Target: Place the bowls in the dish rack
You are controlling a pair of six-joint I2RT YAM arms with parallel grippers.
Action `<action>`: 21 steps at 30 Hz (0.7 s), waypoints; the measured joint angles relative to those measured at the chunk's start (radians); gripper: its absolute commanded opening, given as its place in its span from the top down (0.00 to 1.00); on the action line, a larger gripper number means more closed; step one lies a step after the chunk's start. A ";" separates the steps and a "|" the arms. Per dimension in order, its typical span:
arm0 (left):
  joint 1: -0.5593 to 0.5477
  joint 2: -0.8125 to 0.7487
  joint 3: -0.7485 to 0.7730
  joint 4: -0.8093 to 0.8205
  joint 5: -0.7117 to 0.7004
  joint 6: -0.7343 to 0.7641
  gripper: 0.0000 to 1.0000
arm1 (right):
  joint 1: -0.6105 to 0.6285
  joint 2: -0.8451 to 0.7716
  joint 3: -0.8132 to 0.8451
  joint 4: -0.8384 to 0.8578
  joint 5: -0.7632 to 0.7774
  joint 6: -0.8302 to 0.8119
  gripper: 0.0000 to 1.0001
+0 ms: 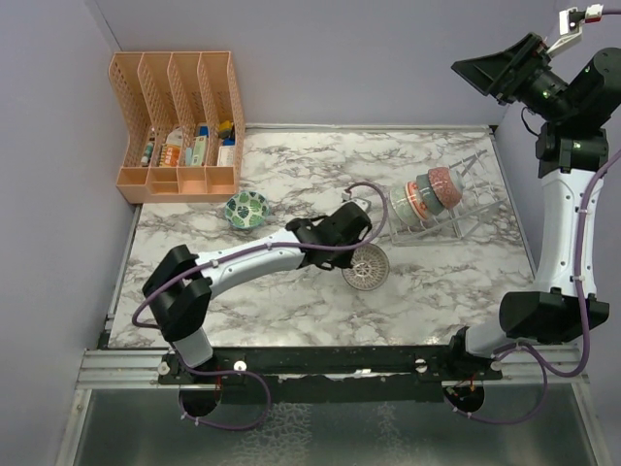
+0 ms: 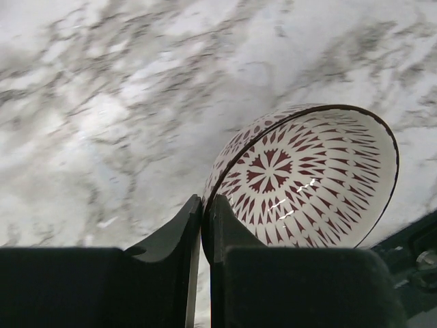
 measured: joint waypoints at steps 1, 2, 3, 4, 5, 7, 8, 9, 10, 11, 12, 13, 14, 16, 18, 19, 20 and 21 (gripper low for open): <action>0.028 -0.035 -0.040 0.005 0.001 0.008 0.97 | 0.000 -0.005 -0.009 0.005 0.000 0.003 0.00; 0.048 -0.058 -0.072 0.005 0.001 0.015 0.97 | 0.000 -0.007 -0.015 0.008 0.000 0.006 0.00; 0.068 -0.072 -0.098 0.008 0.002 0.026 0.97 | 0.000 -0.009 -0.018 0.010 0.000 0.008 0.00; 0.092 -0.082 -0.129 0.007 0.002 0.035 0.97 | 0.000 -0.010 -0.020 0.011 0.000 0.010 0.00; 0.106 -0.084 -0.148 0.007 0.002 0.047 0.97 | 0.000 -0.010 -0.023 0.012 0.000 0.010 0.00; 0.127 -0.080 -0.192 0.008 0.008 0.070 0.97 | 0.000 -0.011 -0.029 0.014 0.000 0.016 0.00; 0.130 -0.079 -0.209 0.007 0.013 0.082 0.97 | 0.000 -0.011 -0.031 0.015 0.000 0.016 0.01; 0.132 -0.077 -0.225 0.008 0.027 0.091 0.97 | 0.000 -0.011 -0.034 0.015 0.000 0.017 0.00; 0.134 -0.076 -0.236 0.010 0.039 0.094 0.96 | 0.000 -0.012 -0.036 0.016 0.000 0.017 0.00; 0.137 -0.075 -0.243 0.015 0.055 0.098 0.95 | 0.000 -0.013 -0.039 0.016 0.000 0.017 0.00; 0.141 -0.075 -0.245 0.024 0.077 0.101 0.90 | 0.000 -0.015 -0.041 0.016 0.000 0.018 0.00; 0.145 -0.074 -0.246 0.034 0.092 0.105 0.82 | 0.000 -0.018 -0.046 0.016 0.000 0.018 0.00; 0.149 -0.072 -0.248 0.046 0.105 0.106 0.76 | 0.000 -0.022 -0.050 0.016 0.000 0.018 0.00; 0.156 -0.064 -0.251 0.065 0.128 0.110 0.70 | 0.000 -0.029 -0.057 0.016 0.000 0.018 0.00; 0.162 -0.058 -0.253 0.075 0.144 0.108 0.61 | 0.000 -0.036 -0.063 0.017 0.000 0.018 0.00; 0.166 -0.055 -0.254 0.076 0.145 0.109 0.54 | 0.000 -0.040 -0.065 0.017 0.000 0.018 0.00; 0.168 -0.054 -0.254 0.076 0.147 0.109 0.50 | 0.000 -0.041 -0.065 0.017 0.000 0.018 0.00; 0.171 -0.054 -0.254 0.074 0.148 0.113 0.47 | 0.000 -0.043 -0.065 0.018 0.000 0.018 0.00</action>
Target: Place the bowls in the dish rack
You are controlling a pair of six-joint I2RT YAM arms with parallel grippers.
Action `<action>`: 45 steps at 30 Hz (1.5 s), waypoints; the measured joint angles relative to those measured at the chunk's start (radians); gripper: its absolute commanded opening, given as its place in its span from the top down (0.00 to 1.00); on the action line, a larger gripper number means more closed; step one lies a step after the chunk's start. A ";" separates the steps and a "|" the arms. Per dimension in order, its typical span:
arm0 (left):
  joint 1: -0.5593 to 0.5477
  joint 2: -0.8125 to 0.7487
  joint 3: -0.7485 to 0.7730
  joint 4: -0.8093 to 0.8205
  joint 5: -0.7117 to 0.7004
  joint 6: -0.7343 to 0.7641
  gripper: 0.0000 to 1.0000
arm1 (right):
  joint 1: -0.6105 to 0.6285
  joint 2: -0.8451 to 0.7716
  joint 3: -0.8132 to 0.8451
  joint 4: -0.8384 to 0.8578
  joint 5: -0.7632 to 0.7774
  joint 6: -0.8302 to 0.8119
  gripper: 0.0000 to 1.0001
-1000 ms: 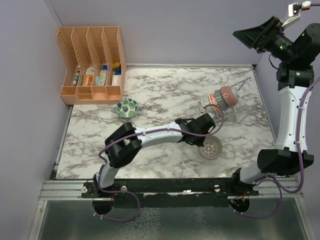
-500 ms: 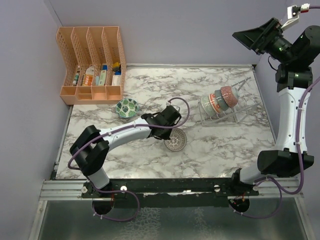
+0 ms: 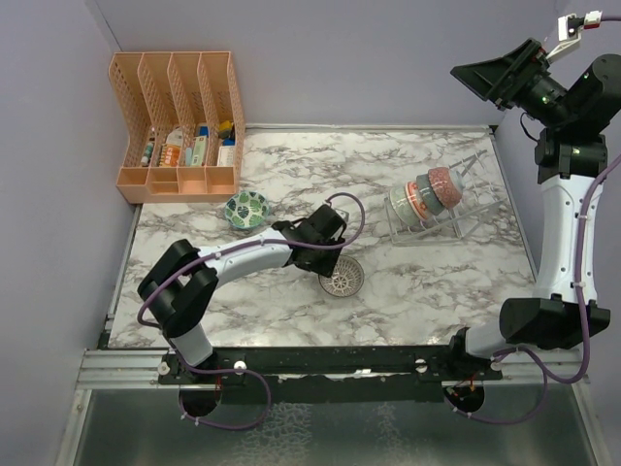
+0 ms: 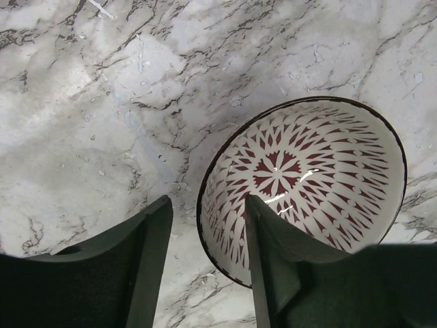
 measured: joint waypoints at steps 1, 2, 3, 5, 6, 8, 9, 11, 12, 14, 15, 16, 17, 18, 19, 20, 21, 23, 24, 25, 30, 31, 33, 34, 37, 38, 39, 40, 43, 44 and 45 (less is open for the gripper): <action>0.001 0.000 0.002 -0.003 0.000 0.006 0.44 | 0.000 -0.001 0.000 0.000 0.000 0.000 0.00; 0.002 0.000 0.005 -0.007 0.000 0.011 0.42 | 0.000 -0.002 0.000 0.000 0.000 0.000 0.00; 0.002 0.000 0.010 -0.014 0.000 0.020 0.39 | 0.000 -0.002 0.000 0.002 0.000 0.000 0.00; 0.002 0.000 0.031 -0.036 0.000 0.039 0.34 | 0.000 -0.002 0.000 0.003 0.000 0.003 0.00; 0.002 0.000 0.047 -0.046 0.000 0.050 0.33 | 0.000 -0.002 0.000 0.004 0.000 0.004 0.00; -0.002 -0.012 0.080 -0.060 -0.002 0.071 0.25 | 0.000 -0.002 0.000 0.007 -0.001 0.005 0.00; -0.005 -0.023 0.094 -0.072 -0.007 0.080 0.23 | 0.000 -0.002 0.000 0.007 -0.001 0.006 0.00; -0.025 -0.051 0.132 -0.106 -0.028 0.101 0.23 | 0.000 -0.002 0.000 0.007 -0.001 0.006 0.00; -0.047 -0.067 0.158 -0.124 -0.042 0.111 0.23 | 0.000 -0.002 0.000 0.007 -0.001 0.006 0.00; -0.101 -0.084 0.203 -0.141 -0.058 0.123 0.22 | 0.000 -0.002 0.000 0.008 -0.002 0.006 0.00; -0.143 -0.087 0.227 -0.143 -0.065 0.132 0.22 | 0.000 -0.002 0.000 0.009 -0.002 0.006 0.00; -0.174 -0.086 0.238 -0.143 -0.068 0.137 0.22 | 0.000 -0.002 0.000 0.010 -0.002 0.006 0.00; -0.211 -0.082 0.246 -0.143 -0.067 0.143 0.22 | 0.000 -0.002 0.000 0.011 -0.002 0.006 0.00; -0.242 -0.074 0.248 -0.143 -0.067 0.149 0.22 | 0.000 -0.002 0.000 0.013 -0.002 0.006 0.00; -0.275 -0.059 0.249 -0.145 -0.064 0.153 0.23 | 0.000 -0.002 0.000 0.014 -0.002 0.006 0.00; -0.296 -0.042 0.249 -0.146 -0.062 0.157 0.24 | 0.000 -0.002 0.000 0.014 -0.002 0.006 0.00; -0.312 -0.011 0.256 -0.155 -0.057 0.160 0.25 | 0.000 -0.002 -0.001 0.014 -0.002 0.006 0.00; -0.321 0.069 0.270 -0.156 -0.056 0.170 0.26 | 0.000 -0.002 -0.001 0.014 -0.003 0.006 0.00; -0.320 0.103 0.271 -0.157 -0.058 0.178 0.27 | 0.000 -0.002 -0.002 0.014 -0.003 0.006 0.00; -0.319 0.134 0.274 -0.161 -0.064 0.182 0.28 | 0.000 -0.002 -0.002 0.014 -0.003 0.006 0.00; -0.311 0.242 0.289 -0.175 -0.116 0.211 0.44 | 0.000 -0.001 -0.002 0.014 -0.003 0.006 0.00; -0.311 0.254 0.295 -0.179 -0.129 0.217 0.49 | 0.000 -0.001 -0.002 0.014 -0.003 0.006 0.00; -0.311 0.264 0.305 -0.184 -0.146 0.229 0.58 | 0.000 -0.001 -0.002 0.014 -0.003 0.006 0.00; -0.311 0.266 0.309 -0.185 -0.152 0.232 0.64 | 0.000 -0.001 -0.002 0.014 -0.003 0.005 0.00; -0.311 0.266 0.311 -0.185 -0.169 0.237 0.91 | 0.000 -0.001 -0.002 0.014 -0.003 0.005 0.00; -0.311 0.266 0.311 -0.188 -0.171 0.238 1.00 | 0.000 -0.001 -0.002 0.014 -0.003 0.005 0.00; -0.311 0.266 0.311 -0.191 -0.174 0.235 1.00 | 0.000 -0.001 -0.002 0.013 -0.003 0.005 0.00; -0.311 0.262 0.312 -0.200 -0.192 0.237 1.00 | 0.000 -0.001 -0.002 0.014 -0.003 0.005 0.00; -0.312 0.241 0.315 -0.219 -0.198 0.240 1.00 | 0.000 0.001 -0.001 0.014 -0.002 0.005 0.00; -0.311 0.241 0.318 -0.226 -0.193 0.238 1.00 | 0.000 0.002 -0.001 0.014 -0.003 0.005 0.00; -0.309 0.241 0.325 -0.237 -0.185 0.237 1.00 | 0.000 0.003 -0.001 0.013 -0.002 0.005 0.00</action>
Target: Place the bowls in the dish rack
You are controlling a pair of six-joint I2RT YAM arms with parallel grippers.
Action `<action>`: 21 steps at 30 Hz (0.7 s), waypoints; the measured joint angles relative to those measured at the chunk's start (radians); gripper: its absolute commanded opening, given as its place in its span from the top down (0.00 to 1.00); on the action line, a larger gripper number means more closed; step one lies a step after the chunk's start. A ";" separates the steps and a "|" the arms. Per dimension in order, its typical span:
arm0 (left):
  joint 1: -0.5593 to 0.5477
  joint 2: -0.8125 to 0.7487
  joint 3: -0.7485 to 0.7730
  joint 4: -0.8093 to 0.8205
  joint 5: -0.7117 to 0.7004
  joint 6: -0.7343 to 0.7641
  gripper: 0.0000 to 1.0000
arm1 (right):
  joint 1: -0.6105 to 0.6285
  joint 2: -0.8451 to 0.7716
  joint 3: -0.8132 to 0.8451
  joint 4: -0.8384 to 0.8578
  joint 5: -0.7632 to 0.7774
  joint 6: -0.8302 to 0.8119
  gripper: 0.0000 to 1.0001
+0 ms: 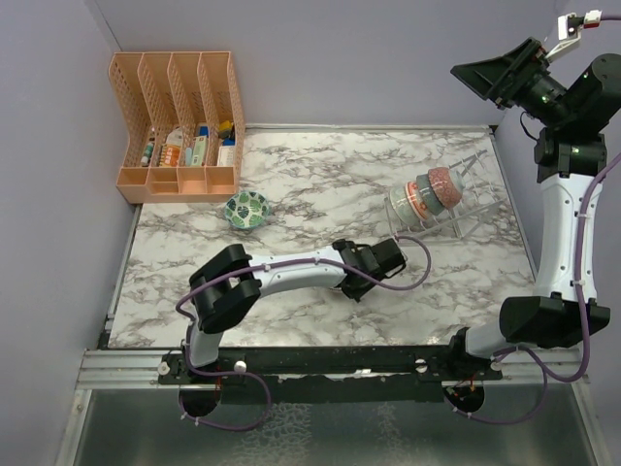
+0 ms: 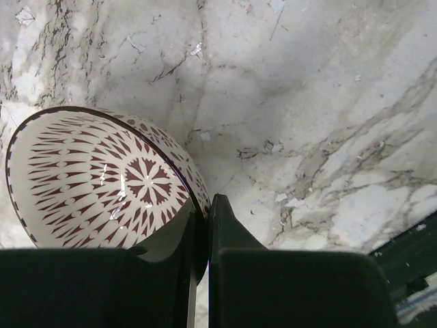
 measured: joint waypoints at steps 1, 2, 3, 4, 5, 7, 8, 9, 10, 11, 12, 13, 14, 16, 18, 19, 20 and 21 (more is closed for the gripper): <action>0.007 0.000 0.012 -0.014 0.012 -0.006 1.00 | 0.000 0.002 0.002 0.000 0.000 0.000 0.00; 0.014 0.000 0.033 -0.031 0.030 -0.015 1.00 | 0.000 0.004 0.004 0.000 0.000 0.000 0.00; 0.023 0.000 0.058 -0.042 0.051 -0.025 1.00 | 0.000 0.006 0.007 0.000 0.000 0.000 0.00; 0.036 -0.002 0.090 -0.045 0.082 -0.043 1.00 | 0.000 0.010 0.011 0.000 0.000 0.000 0.00; 0.052 -0.005 0.121 -0.039 0.114 -0.061 1.00 | 0.000 0.015 0.020 0.000 0.000 0.001 0.00; 0.110 -0.022 0.194 0.011 0.211 -0.124 1.00 | 0.000 0.023 0.035 -0.001 0.000 0.001 0.00; 0.142 -0.035 0.220 0.043 0.249 -0.162 1.00 | 0.000 0.026 0.045 -0.001 0.000 0.002 0.00; 0.176 -0.050 0.243 0.084 0.287 -0.206 1.00 | 0.000 0.029 0.053 0.000 0.000 0.003 0.00; 0.211 -0.068 0.264 0.134 0.325 -0.253 1.00 | 0.000 0.031 0.062 0.000 0.000 0.005 0.00; 0.239 -0.082 0.277 0.179 0.354 -0.293 1.00 | 0.000 0.032 0.071 0.000 0.000 0.006 0.00; 0.278 -0.100 0.291 0.245 0.385 -0.349 1.00 | 0.000 0.034 0.080 0.000 0.000 0.009 0.00; 0.306 -0.112 0.299 0.311 0.412 -0.400 1.00 | 0.000 0.037 0.092 0.000 0.000 0.012 0.00; 0.332 -0.122 0.300 0.392 0.439 -0.462 1.00 | 0.000 0.040 0.103 0.000 0.000 0.013 0.00; 0.368 -0.127 0.299 0.562 0.494 -0.597 1.00 | 0.000 0.050 0.129 0.001 -0.001 0.016 0.00; 0.386 -0.102 0.299 0.753 0.547 -0.753 1.00 | -0.002 0.064 0.156 0.002 -0.002 0.020 0.00; 0.390 -0.084 0.303 0.827 0.567 -0.817 1.00 | -0.004 0.072 0.169 0.005 -0.002 0.025 0.00; 0.392 -0.046 0.323 0.919 0.590 -0.905 1.00 | -0.006 0.081 0.182 0.009 -0.006 0.032 0.00; 0.391 -0.003 0.350 1.004 0.607 -0.981 1.00 | -0.008 0.088 0.190 0.013 -0.008 0.037 0.00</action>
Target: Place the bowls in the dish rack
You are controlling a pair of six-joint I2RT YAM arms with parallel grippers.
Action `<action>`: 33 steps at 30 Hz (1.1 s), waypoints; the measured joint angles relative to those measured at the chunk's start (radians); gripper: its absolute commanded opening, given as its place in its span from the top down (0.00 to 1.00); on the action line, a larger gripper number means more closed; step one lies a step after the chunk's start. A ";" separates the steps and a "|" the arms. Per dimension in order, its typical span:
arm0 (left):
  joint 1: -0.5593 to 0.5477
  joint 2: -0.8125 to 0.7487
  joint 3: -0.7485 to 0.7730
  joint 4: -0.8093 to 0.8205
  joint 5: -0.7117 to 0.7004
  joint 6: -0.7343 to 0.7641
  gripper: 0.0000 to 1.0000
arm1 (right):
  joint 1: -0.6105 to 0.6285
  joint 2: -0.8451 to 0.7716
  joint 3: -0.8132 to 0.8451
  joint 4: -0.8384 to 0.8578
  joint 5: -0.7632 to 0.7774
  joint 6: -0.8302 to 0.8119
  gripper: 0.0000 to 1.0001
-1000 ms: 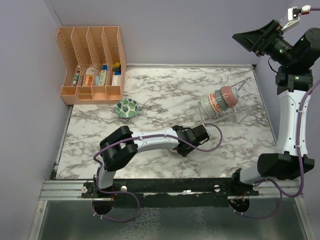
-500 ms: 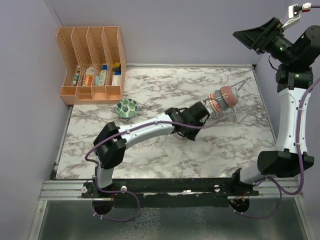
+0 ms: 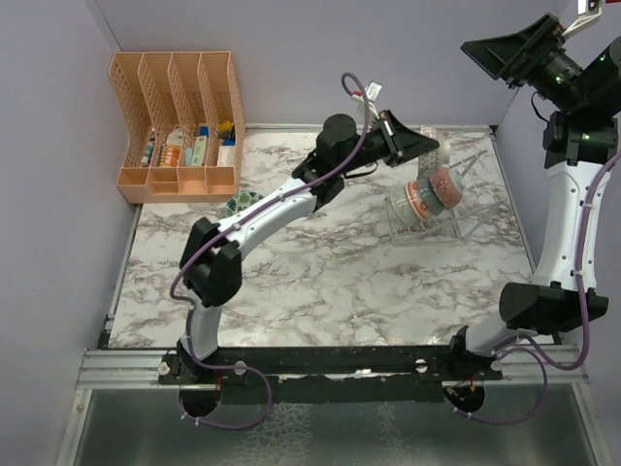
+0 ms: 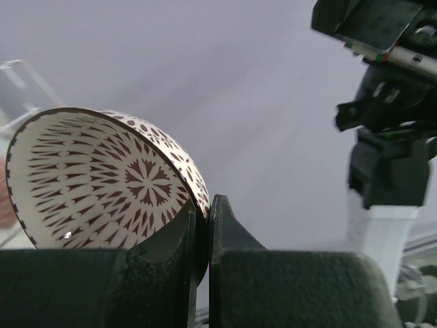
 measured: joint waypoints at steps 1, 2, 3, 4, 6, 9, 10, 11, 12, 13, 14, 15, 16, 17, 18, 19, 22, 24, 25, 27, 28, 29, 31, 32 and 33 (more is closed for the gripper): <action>-0.001 0.047 0.031 0.072 0.014 -0.065 1.00 | -0.001 0.005 0.004 0.003 -0.001 0.005 0.00; -0.001 0.100 0.067 0.132 0.025 -0.126 1.00 | -0.002 0.008 0.005 0.007 -0.002 0.010 0.00; -0.002 0.148 0.103 0.182 0.030 -0.185 1.00 | -0.003 0.010 0.005 0.009 -0.004 0.013 0.00; -0.002 0.204 0.146 0.233 0.032 -0.246 1.00 | -0.003 0.012 0.005 0.010 -0.005 0.016 0.00; -0.004 0.295 0.210 0.303 0.031 -0.346 1.00 | -0.003 0.013 0.005 0.011 -0.008 0.017 0.00; -0.010 0.393 0.284 0.343 0.021 -0.454 1.00 | -0.003 0.013 0.005 0.012 -0.012 0.017 0.00; -0.010 0.420 0.307 0.349 0.015 -0.484 1.00 | -0.003 0.013 0.005 0.013 -0.014 0.016 0.00; -0.010 0.441 0.325 0.350 0.007 -0.507 1.00 | -0.003 0.014 0.005 0.015 -0.016 0.017 0.00; -0.010 0.457 0.341 0.350 -0.002 -0.526 1.00 | -0.003 0.015 0.005 0.016 -0.018 0.016 0.00; -0.010 0.472 0.356 0.351 -0.012 -0.543 1.00 | -0.003 0.017 0.005 0.018 -0.020 0.016 0.00; -0.010 0.484 0.372 0.352 -0.022 -0.558 1.00 | -0.003 0.019 0.005 0.018 -0.021 0.016 0.00; -0.010 0.497 0.390 0.352 -0.033 -0.575 1.00 | -0.003 0.021 0.004 0.018 -0.022 0.016 0.00; -0.010 0.510 0.409 0.352 -0.041 -0.590 1.00 | -0.003 0.024 0.003 0.018 -0.023 0.016 0.00; -0.011 0.523 0.428 0.352 -0.051 -0.603 1.00 | -0.003 0.027 0.002 0.018 -0.023 0.016 0.00; -0.012 0.534 0.446 0.352 -0.058 -0.614 1.00 | -0.003 0.031 0.000 0.018 -0.023 0.016 0.00; -0.013 0.548 0.465 0.352 -0.067 -0.629 1.00 | -0.004 0.034 -0.002 0.018 -0.023 0.016 0.00; -0.022 0.576 0.493 0.351 -0.080 -0.657 1.00 | -0.007 0.043 -0.003 0.018 -0.024 0.015 0.00; -0.030 0.595 0.504 0.349 -0.084 -0.674 1.00 | -0.011 0.045 -0.005 0.017 -0.024 0.015 0.00; -0.034 0.602 0.506 0.349 -0.086 -0.679 1.00 | -0.014 0.047 -0.005 0.018 -0.024 0.015 0.00; -0.039 0.624 0.517 0.343 -0.087 -0.687 1.00 | -0.018 0.047 -0.005 0.018 -0.024 0.015 0.00; -0.040 0.637 0.525 0.340 -0.087 -0.690 1.00 | -0.020 0.047 -0.005 0.018 -0.026 0.015 0.00; -0.041 0.648 0.534 0.333 -0.087 -0.692 1.00 | -0.021 0.047 -0.005 0.018 -0.026 0.015 0.00; -0.043 0.675 0.561 0.315 -0.086 -0.695 1.00 | -0.024 0.047 -0.005 0.018 -0.027 0.015 0.00; -0.044 0.689 0.576 0.305 -0.086 -0.696 1.00 | -0.024 0.047 -0.005 0.018 -0.028 0.015 0.00; -0.044 0.700 0.587 0.296 -0.085 -0.696 1.00 | -0.026 0.047 -0.005 0.018 -0.029 0.015 0.01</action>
